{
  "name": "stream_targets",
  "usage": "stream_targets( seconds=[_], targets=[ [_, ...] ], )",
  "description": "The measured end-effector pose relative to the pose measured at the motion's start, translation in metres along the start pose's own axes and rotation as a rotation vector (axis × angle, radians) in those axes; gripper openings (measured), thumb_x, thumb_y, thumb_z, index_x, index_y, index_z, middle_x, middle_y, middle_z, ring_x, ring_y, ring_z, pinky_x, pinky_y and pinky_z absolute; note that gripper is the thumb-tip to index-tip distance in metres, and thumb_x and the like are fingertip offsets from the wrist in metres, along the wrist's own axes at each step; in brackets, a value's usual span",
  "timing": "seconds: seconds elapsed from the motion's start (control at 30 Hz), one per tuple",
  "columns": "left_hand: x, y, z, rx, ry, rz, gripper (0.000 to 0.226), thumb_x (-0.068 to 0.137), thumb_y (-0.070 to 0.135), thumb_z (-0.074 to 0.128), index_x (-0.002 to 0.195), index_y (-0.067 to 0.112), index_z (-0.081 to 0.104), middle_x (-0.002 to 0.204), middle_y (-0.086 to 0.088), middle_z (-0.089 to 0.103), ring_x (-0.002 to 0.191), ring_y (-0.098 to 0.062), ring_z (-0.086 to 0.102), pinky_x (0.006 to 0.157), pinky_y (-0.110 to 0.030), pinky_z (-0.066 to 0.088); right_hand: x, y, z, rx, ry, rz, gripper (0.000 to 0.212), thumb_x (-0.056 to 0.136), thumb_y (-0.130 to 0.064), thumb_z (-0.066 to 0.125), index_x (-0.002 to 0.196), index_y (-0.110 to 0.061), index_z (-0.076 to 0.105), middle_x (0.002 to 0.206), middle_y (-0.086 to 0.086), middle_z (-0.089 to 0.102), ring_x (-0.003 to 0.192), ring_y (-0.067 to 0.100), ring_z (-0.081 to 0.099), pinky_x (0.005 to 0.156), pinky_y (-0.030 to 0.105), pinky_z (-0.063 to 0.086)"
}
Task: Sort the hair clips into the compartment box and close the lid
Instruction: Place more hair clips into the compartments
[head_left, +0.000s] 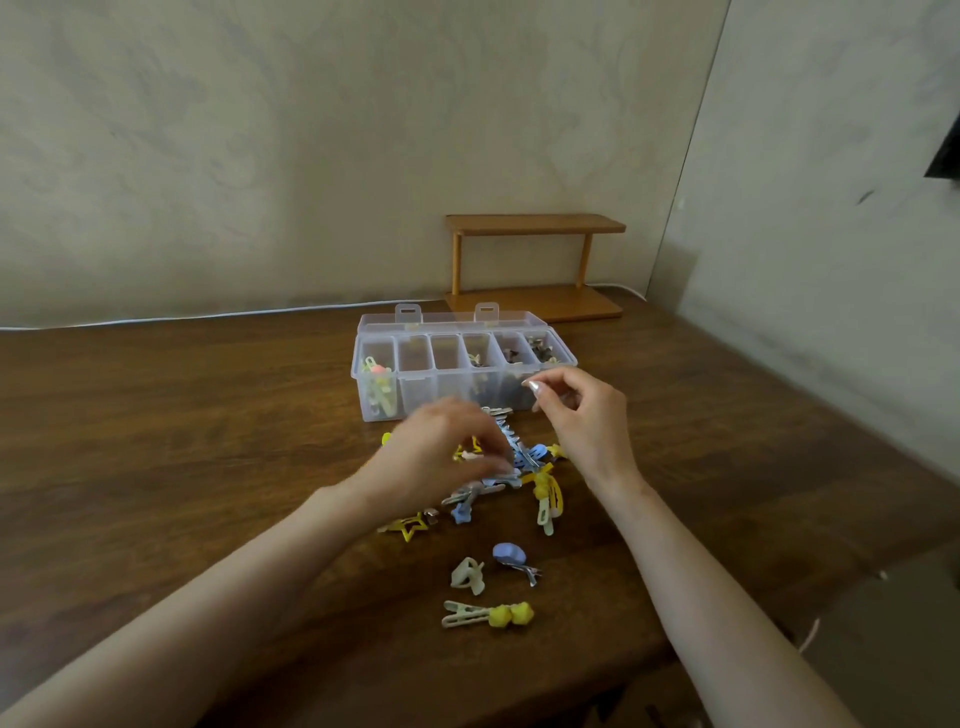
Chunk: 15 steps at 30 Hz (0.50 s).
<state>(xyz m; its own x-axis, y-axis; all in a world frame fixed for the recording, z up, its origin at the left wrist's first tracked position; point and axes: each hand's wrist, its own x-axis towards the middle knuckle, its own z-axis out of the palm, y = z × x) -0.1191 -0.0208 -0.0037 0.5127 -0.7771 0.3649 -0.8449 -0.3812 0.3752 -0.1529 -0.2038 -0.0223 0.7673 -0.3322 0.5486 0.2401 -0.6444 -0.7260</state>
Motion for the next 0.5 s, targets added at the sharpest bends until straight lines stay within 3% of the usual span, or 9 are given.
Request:
stream_targets(
  seconds=[0.1,0.23,0.33,0.5],
  targets=[
    [0.017,-0.01,-0.021,-0.107,0.206,-0.176,0.01,0.082,0.026,0.065,0.089,0.02,0.067,0.083,0.01,0.062,0.073,0.0,0.054,0.062,-0.014,0.043,0.002,0.0,-0.002,0.006,0.063,0.012,0.01,0.09,-0.013,0.06,0.092,-0.016,0.069,0.082,-0.006,0.067,0.078,0.006,0.061,0.067,0.007,0.045],
    [0.052,-0.036,-0.033,-0.1,0.393,-0.28,0.013,0.083,0.027,0.065,0.086,0.016,0.068,0.08,0.005,0.064,0.069,-0.007,0.054,0.059,-0.021,0.043,0.001,0.0,-0.003,0.025,0.086,0.037,0.012,0.09,-0.012,0.059,0.095,-0.017,0.068,0.083,-0.006,0.066,0.078,0.007,0.062,0.066,0.01,0.048],
    [0.08,-0.047,-0.03,-0.014,0.394,-0.358,0.015,0.086,0.032,0.062,0.087,0.019,0.069,0.079,0.008,0.062,0.073,-0.01,0.053,0.055,-0.022,0.036,0.0,0.002,-0.002,0.024,0.078,0.026,0.011,0.09,-0.012,0.059,0.094,-0.017,0.068,0.082,-0.006,0.066,0.078,0.008,0.062,0.067,0.011,0.048],
    [0.108,-0.059,-0.02,0.084,0.307,-0.434,0.02,0.086,0.033,0.062,0.097,0.017,0.068,0.099,-0.001,0.069,0.091,-0.017,0.061,0.074,-0.035,0.052,0.002,0.006,0.0,0.025,0.062,0.025,0.011,0.089,-0.011,0.059,0.093,-0.014,0.069,0.081,-0.005,0.066,0.078,0.009,0.062,0.067,0.009,0.046]
  ],
)
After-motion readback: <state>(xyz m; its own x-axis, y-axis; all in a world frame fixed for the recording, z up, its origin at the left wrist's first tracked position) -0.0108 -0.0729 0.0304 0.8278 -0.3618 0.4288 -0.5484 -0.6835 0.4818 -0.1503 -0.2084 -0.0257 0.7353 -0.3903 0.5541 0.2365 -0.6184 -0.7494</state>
